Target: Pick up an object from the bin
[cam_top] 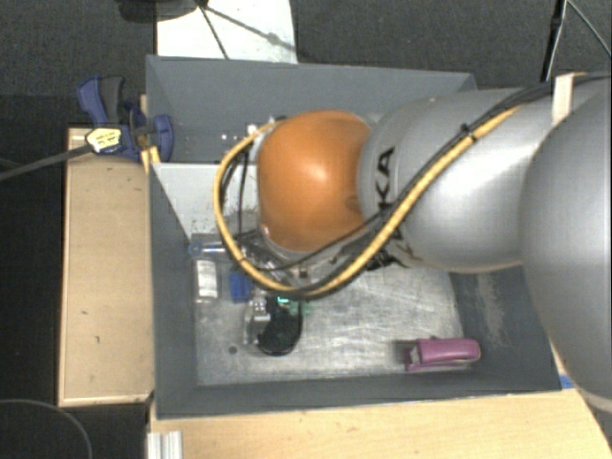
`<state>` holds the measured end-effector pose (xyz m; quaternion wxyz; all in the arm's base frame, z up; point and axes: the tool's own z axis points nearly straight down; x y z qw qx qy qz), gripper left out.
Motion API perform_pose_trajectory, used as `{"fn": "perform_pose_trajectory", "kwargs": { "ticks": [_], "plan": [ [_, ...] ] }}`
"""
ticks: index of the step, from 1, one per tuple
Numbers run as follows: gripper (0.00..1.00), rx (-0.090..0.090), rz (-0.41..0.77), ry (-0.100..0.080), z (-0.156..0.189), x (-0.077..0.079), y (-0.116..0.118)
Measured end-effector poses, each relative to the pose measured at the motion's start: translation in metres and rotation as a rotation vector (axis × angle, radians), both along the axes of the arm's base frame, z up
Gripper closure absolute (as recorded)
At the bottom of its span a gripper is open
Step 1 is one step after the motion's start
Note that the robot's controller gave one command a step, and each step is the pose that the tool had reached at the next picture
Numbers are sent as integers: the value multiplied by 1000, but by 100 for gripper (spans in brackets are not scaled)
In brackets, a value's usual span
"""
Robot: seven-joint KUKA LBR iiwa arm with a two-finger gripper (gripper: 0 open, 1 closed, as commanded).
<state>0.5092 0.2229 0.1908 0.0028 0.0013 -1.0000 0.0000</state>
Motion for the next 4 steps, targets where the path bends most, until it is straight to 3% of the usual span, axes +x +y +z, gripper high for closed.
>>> {"fn": "perform_pose_trajectory", "kwargs": {
  "ticks": [1,2,3,4],
  "plan": [
    [0,3,27,-8,-119,-19,-41],
    [0,5,77,-23,-118,-28,-90],
    [100,7,76,-22,-117,-28,-87],
    [100,3,99,-16,0,-24,-77]
  ]
}}
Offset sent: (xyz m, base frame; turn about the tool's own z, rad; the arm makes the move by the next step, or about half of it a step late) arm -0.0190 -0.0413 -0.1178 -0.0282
